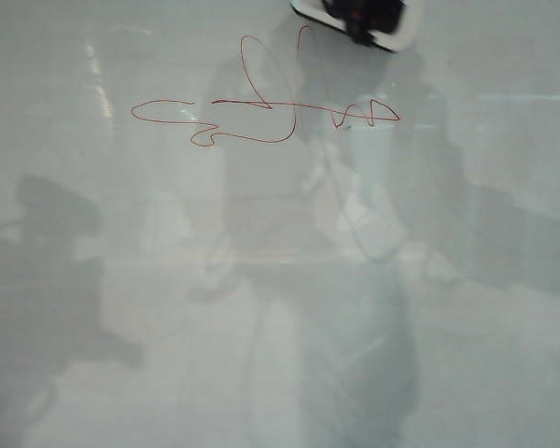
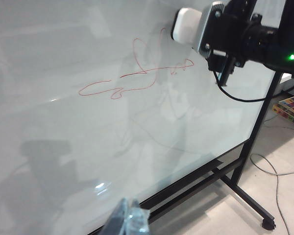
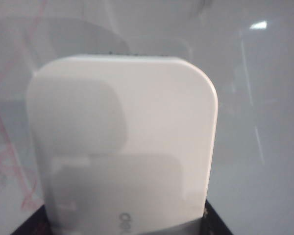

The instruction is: Grab the whiteboard eraser that is attached to the surface of the whiteboard and use it to clean the writing on the whiteboard.

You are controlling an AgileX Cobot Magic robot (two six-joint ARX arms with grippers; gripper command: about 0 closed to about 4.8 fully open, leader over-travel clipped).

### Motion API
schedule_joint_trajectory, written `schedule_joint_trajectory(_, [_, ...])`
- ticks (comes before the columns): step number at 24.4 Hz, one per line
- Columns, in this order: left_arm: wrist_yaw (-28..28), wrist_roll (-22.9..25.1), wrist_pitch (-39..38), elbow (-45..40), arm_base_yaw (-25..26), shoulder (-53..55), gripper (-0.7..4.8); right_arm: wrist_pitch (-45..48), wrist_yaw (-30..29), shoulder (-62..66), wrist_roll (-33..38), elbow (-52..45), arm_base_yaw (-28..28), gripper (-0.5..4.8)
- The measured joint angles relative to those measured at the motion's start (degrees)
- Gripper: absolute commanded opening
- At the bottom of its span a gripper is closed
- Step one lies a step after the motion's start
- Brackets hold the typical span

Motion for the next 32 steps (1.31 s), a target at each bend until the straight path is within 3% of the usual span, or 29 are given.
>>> schedule_joint_trajectory(9, [0.02,0.00,0.00,0.00,0.00,0.00,-0.05,0.37,0.07,8.96,-1.40,9.66,1.14,1.98])
schedule_joint_trajectory(25, [0.02,0.00,0.00,0.00,0.00,0.00,-0.05,2.75,1.92,18.93,-0.59,10.73,4.59,1.97])
schedule_joint_trajectory(32, [0.02,0.00,-0.02,0.00,-0.02,0.00,-0.05,0.33,-3.39,23.15,0.74,10.12,7.96,1.97])
